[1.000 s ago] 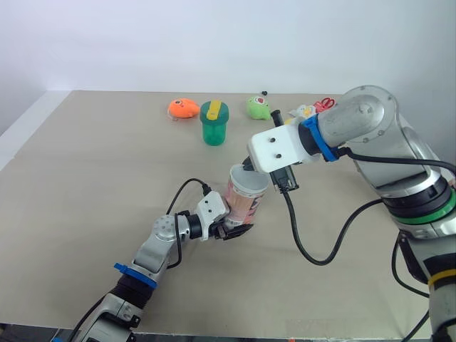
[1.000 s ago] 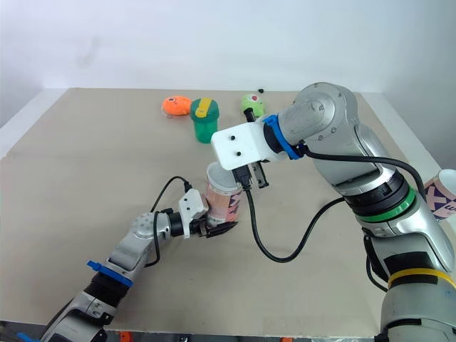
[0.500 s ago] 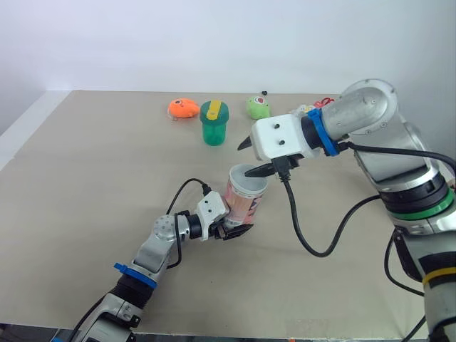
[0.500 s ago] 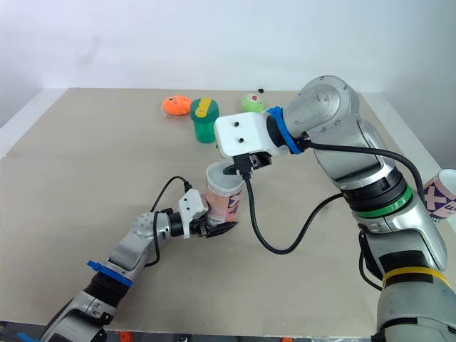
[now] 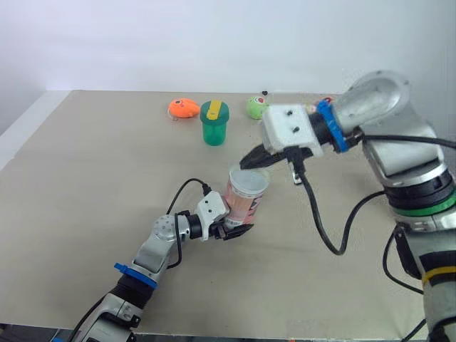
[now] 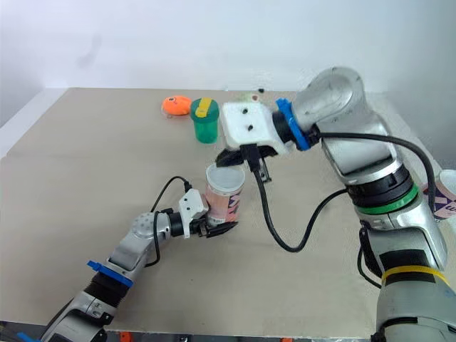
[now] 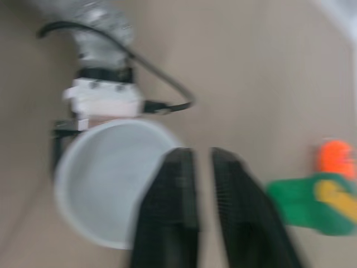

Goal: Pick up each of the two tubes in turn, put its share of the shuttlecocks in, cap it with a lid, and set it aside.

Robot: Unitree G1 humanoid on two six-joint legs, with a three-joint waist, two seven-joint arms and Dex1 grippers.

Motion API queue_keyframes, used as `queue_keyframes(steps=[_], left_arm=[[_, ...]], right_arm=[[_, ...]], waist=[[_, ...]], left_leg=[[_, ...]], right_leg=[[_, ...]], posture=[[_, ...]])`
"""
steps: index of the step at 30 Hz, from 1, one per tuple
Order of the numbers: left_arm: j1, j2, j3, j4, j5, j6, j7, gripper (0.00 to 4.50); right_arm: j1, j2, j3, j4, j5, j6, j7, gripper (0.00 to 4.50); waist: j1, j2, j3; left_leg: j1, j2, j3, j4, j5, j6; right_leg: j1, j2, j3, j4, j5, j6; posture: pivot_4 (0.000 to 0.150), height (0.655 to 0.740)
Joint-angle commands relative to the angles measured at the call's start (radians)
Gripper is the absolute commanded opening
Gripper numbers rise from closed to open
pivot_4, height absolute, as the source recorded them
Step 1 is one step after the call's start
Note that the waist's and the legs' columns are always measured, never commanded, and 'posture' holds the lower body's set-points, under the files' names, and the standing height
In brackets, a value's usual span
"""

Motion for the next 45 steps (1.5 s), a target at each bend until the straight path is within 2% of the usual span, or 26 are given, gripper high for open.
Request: queue_keyframes(steps=[1,12,17,23,26,28,29,30,33,36,37,38,39,40,42,45], left_arm=[[0.017,0.0,-0.014,0.039,0.02,0.018,0.008,3.35],[0.012,-0.002,-0.014,0.05,0.021,0.01,0.007,3.35],[0.01,-0.003,-0.014,0.054,0.022,0.004,0.008,3.35],[0.016,0.0,-0.011,0.048,0.02,0.004,0.005,3.35],[0.024,0.008,-0.009,0.036,0.013,0.006,-0.007,3.35],[0.029,0.015,-0.008,0.025,0.003,0.011,-0.017,3.35],[0.031,0.018,-0.007,0.019,-0.002,0.015,-0.022,3.35],[0.034,0.02,-0.006,0.013,-0.006,0.019,-0.025,3.35],[0.04,0.025,-0.003,-0.002,-0.014,0.031,-0.033,3.35],[0.049,0.033,0.002,-0.02,-0.034,0.052,-0.049,3.35],[0.052,0.036,0.007,-0.029,-0.044,0.061,-0.057,4.08],[0.055,0.042,0.01,-0.039,-0.052,0.068,-0.065,4.41],[0.057,0.049,0.013,-0.05,-0.059,0.074,-0.072,4.5],[0.06,0.063,0.018,-0.06,-0.066,0.079,-0.084,4.5],[0.065,0.1,0.037,-0.073,-0.082,0.088,-0.113,4.5],[0.076,0.176,0.071,-0.087,-0.113,0.112,-0.171,4.5]], right_arm=[[0.031,-0.018,0.039,-0.045,-0.019,-0.004,0.017,0.04],[0.157,-0.002,0.179,-0.01,-0.137,-0.081,0.034,0.04],[0.196,0.022,0.178,0.009,-0.145,-0.089,0.04,0.04],[0.187,0.04,0.06,0.03,-0.045,-0.006,0.032,0.04],[0.155,0.091,-0.155,0.056,0.152,0.116,-0.021,0.04],[0.149,0.091,-0.236,0.052,0.223,0.177,-0.05,0.04],[0.155,0.084,-0.267,0.047,0.251,0.203,-0.062,0.04],[0.163,0.076,-0.296,0.039,0.28,0.231,-0.076,0.04],[0.204,0.055,-0.404,-0.001,0.396,0.337,-0.126,0.88],[0.272,0.044,-0.506,-0.039,0.474,0.411,-0.209,2.25],[0.327,0.033,-0.533,-0.063,0.483,0.415,-0.232,2.79],[0.392,0.024,-0.553,-0.093,0.488,0.417,-0.253,3.24],[0.454,0.016,-0.566,-0.124,0.495,0.412,-0.274,3.87],[0.525,0.014,-0.569,-0.156,0.489,0.398,-0.293,4.2],[0.624,0.023,-0.565,-0.191,0.46,0.359,-0.332,4.43],[0.748,0.058,-0.535,-0.218,0.416,0.266,-0.393,4.43]], waist=[[0.0,0.0,0.0],[0.0,-0.004,-0.011],[-0.001,-0.009,-0.022],[0.0,-0.009,-0.028],[0.0,-0.006,-0.025],[0.0,-0.001,-0.022],[0.001,0.001,-0.02],[0.001,0.001,-0.019],[0.001,0.001,-0.019],[0.001,0.001,-0.019],[0.001,0.001,-0.019],[0.0,0.001,-0.018],[0.0,0.003,-0.017],[-0.001,0.004,-0.017],[-0.001,0.003,-0.017],[-0.011,0.006,-0.014]], left_leg=[[0.0,0.0,0.0,0.0,0.0,0.0],[0.006,-0.001,-0.001,-0.001,0.0,-0.001],[0.023,0.002,-0.003,-0.004,-0.004,-0.004],[0.023,0.005,-0.005,-0.006,-0.005,-0.007],[0.021,0.006,-0.005,-0.006,-0.006,-0.006],[0.014,0.006,-0.005,-0.006,-0.005,-0.006],[0.013,0.005,-0.005,-0.006,-0.005,-0.006],[0.011,0.005,-0.005,-0.006,-0.005,-0.006],[0.006,0.005,-0.006,-0.006,-0.006,-0.005],[0.0,0.004,-0.006,-0.006,-0.008,-0.001],[0.0,0.004,-0.006,-0.006,-0.009,-0.001],[-0.001,0.004,-0.006,-0.006,-0.009,-0.001],[-0.001,0.004,-0.006,-0.006,-0.009,-0.001],[-0.001,0.004,-0.005,-0.006,-0.009,-0.001],[-0.002,0.002,-0.004,-0.006,-0.009,-0.001],[-0.001,0.005,-0.004,-0.006,-0.009,-0.001]], right_leg=[[0.0,0.0,0.0,0.0,0.0,0.0],[0.005,0.0,-0.002,0.0,-0.004,-0.003],[0.017,-0.001,-0.003,-0.003,-0.008,-0.006],[0.018,0.0,-0.003,-0.008,-0.008,-0.007],[0.018,0.001,-0.004,-0.01,-0.007,-0.007],[0.015,0.001,-0.003,-0.01,-0.004,-0.008],[0.014,0.001,-0.003,-0.01,-0.001,-0.013],[0.013,0.001,-0.003,-0.01,0.0,-0.01],[0.009,0.002,-0.005,-0.012,0.0,-0.008],[0.005,0.003,-0.004,-0.013,-0.001,-0.007],[0.005,0.003,-0.004,-0.013,-0.001,-0.007],[0.005,0.004,-0.004,-0.013,-0.001,-0.007],[0.005,0.005,-0.004,-0.013,-0.003,-0.005],[0.005,0.005,-0.003,-0.013,-0.003,-0.005],[0.004,0.005,-0.002,-0.013,-0.003,-0.004],[0.003,0.009,-0.002,-0.012,-0.005,-0.002]], posture=[[0.15,0.74],[0.15,0.74],[0.15,0.74],[0.15,0.74],[0.15,0.74],[0.15,0.74],[0.15,0.74],[0.15,0.74],[0.15,0.74],[0.15,0.74],[0.15,0.74],[0.15,0.74],[0.15,0.74],[0.15,0.74],[0.15,0.74],[0.15,0.74]])
